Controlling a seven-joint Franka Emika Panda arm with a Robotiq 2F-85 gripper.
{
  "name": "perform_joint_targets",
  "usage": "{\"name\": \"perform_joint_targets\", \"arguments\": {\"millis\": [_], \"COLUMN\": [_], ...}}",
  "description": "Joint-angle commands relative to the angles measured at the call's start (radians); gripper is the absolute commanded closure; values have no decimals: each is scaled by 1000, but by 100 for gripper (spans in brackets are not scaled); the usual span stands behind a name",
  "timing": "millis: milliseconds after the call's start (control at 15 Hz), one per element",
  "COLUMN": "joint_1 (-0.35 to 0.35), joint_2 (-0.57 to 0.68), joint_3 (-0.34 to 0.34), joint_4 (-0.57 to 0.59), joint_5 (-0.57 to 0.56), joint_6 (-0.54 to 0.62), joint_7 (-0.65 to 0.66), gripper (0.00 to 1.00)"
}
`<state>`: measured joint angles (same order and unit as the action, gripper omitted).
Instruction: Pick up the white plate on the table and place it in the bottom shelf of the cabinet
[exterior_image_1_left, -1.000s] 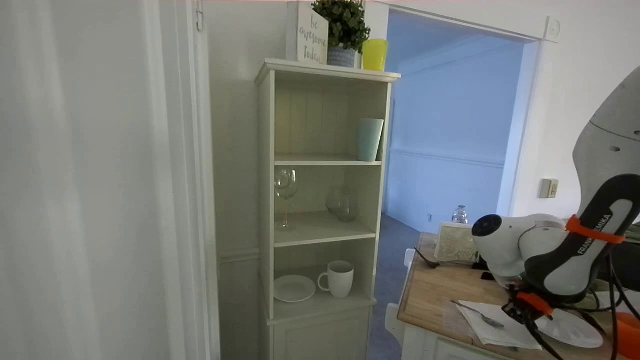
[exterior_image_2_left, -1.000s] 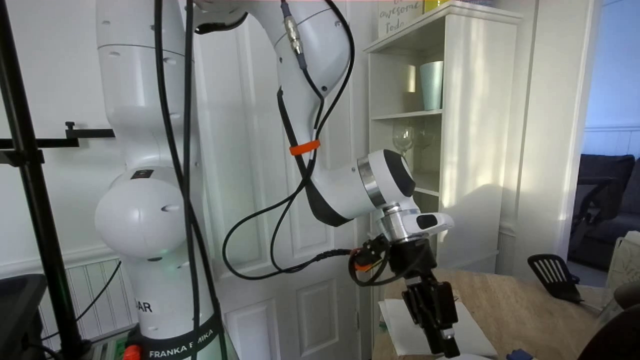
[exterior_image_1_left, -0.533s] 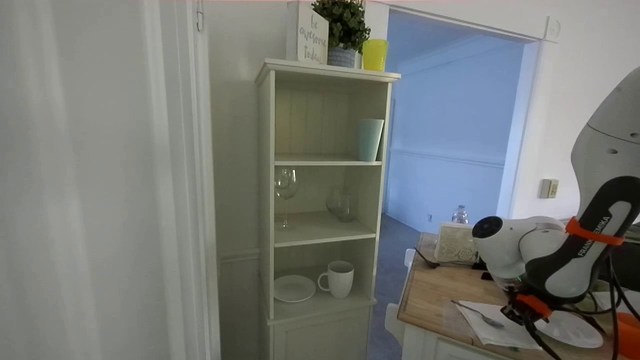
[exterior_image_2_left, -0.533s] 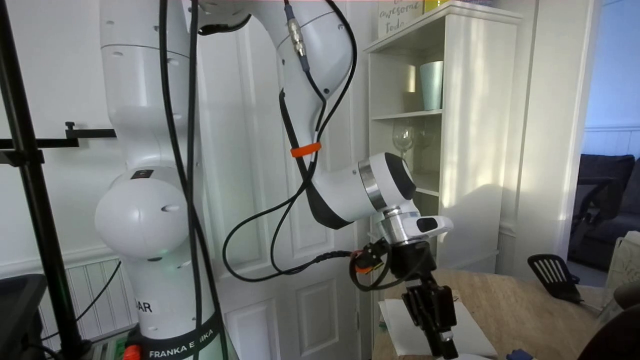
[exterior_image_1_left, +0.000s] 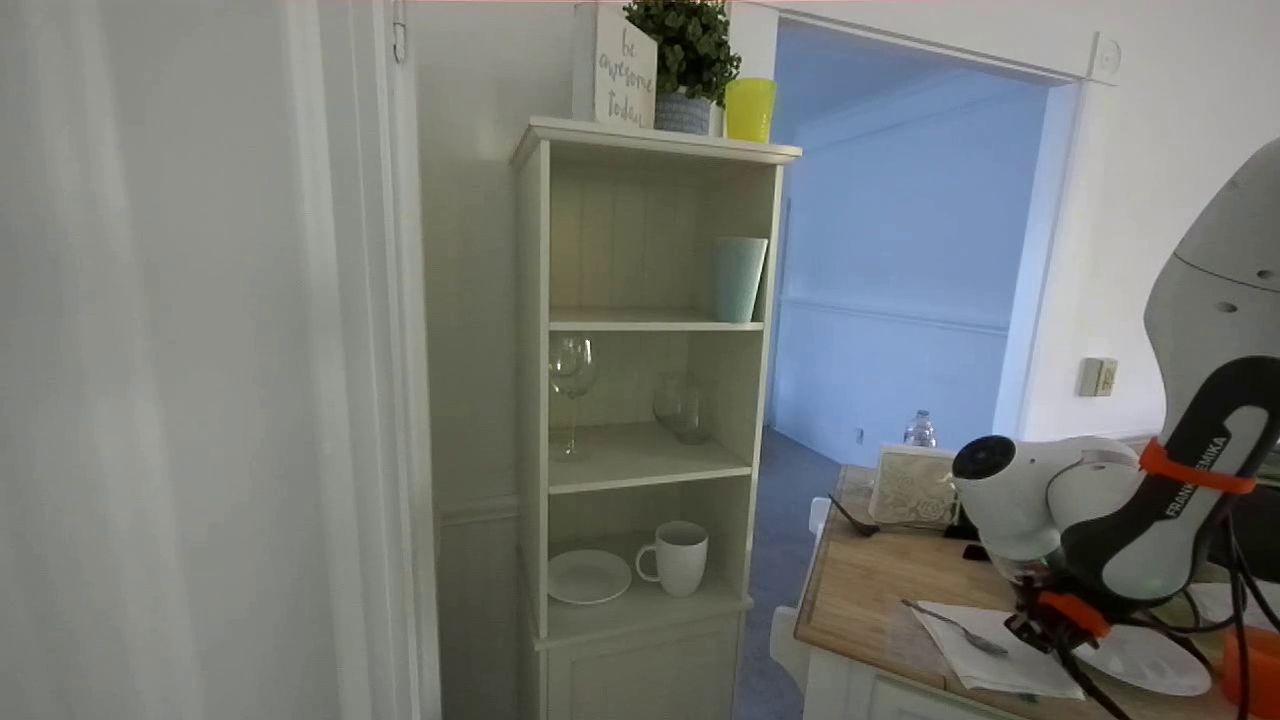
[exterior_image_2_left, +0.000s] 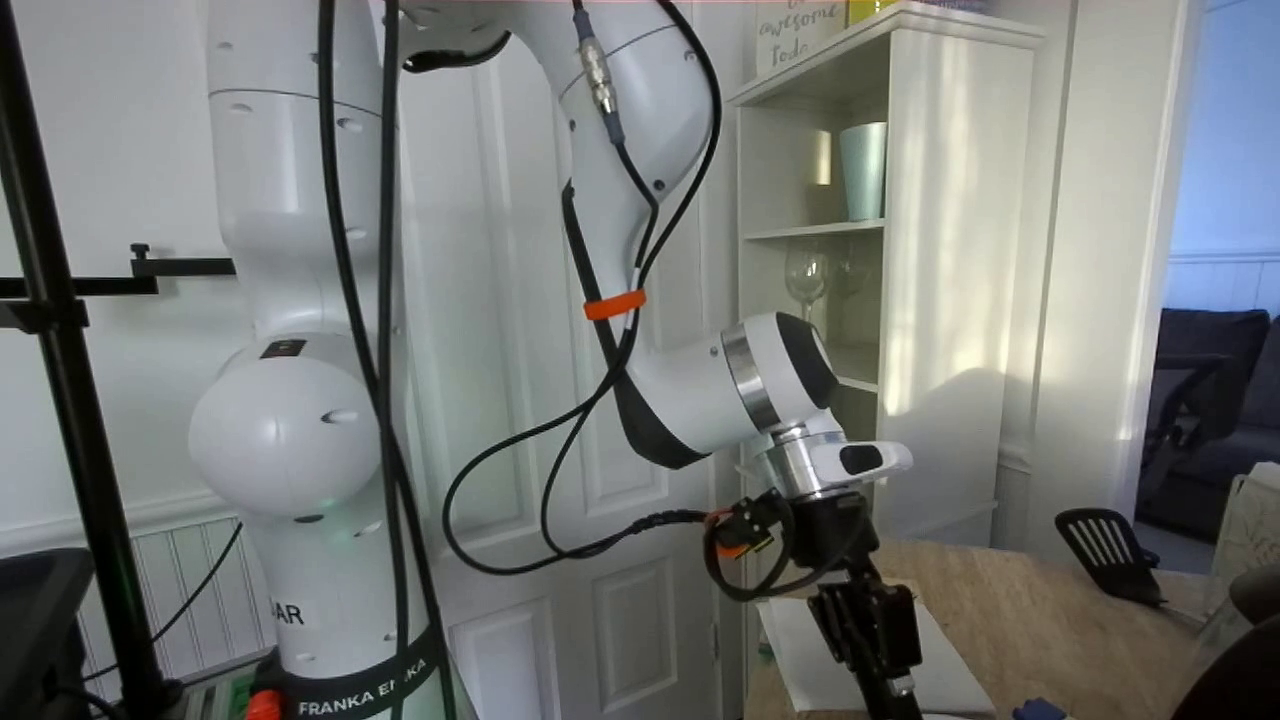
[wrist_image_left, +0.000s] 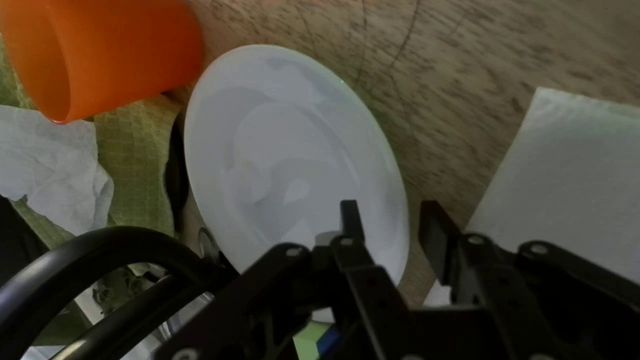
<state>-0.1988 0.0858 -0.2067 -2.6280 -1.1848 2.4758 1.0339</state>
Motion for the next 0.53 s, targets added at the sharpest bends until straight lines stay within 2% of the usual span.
{"name": "perform_joint_targets", "arguments": {"millis": [0,467], "joint_1": [-14,-18], "joint_2": [16,32], "joint_3": [-16,-32], "joint_4": [5,9], "joint_5": [-19,-53], "joint_6": [64,64], "joint_7": [14,17], "gripper": [62,66]}}
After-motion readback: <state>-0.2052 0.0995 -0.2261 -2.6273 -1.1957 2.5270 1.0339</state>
